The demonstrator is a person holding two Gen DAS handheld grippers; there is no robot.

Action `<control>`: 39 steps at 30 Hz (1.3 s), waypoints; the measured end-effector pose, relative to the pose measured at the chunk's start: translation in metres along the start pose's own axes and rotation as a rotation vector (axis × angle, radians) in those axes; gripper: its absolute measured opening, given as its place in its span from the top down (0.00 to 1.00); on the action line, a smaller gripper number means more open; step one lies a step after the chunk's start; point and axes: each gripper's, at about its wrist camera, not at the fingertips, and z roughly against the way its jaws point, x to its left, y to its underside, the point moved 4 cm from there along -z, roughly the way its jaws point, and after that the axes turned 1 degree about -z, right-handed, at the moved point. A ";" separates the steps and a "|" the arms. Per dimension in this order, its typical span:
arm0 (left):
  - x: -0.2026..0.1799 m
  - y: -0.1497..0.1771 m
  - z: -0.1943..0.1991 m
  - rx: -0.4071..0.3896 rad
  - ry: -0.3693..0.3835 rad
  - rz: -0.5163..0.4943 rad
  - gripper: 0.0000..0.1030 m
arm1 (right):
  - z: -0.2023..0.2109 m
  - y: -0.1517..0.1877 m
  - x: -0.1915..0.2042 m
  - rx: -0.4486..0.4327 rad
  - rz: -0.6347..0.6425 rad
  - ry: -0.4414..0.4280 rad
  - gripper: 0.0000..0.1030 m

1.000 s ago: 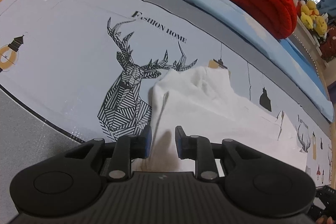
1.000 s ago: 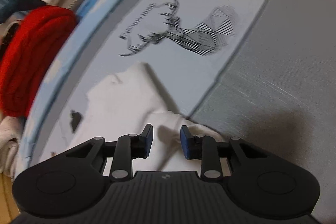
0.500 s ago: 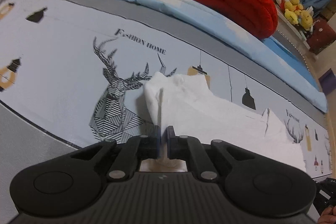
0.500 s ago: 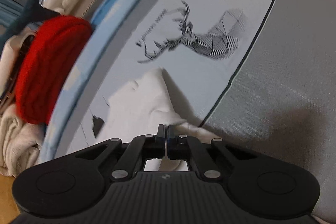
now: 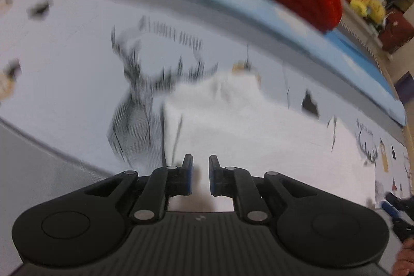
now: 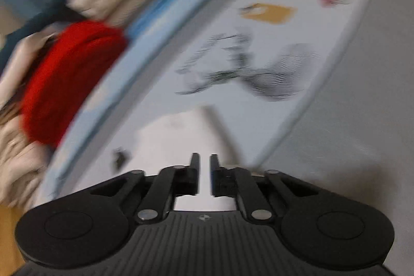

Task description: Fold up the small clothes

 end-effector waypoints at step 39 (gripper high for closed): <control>0.079 0.242 0.146 0.029 0.005 -0.158 0.76 | 0.172 0.105 -0.126 0.174 0.294 0.127 0.67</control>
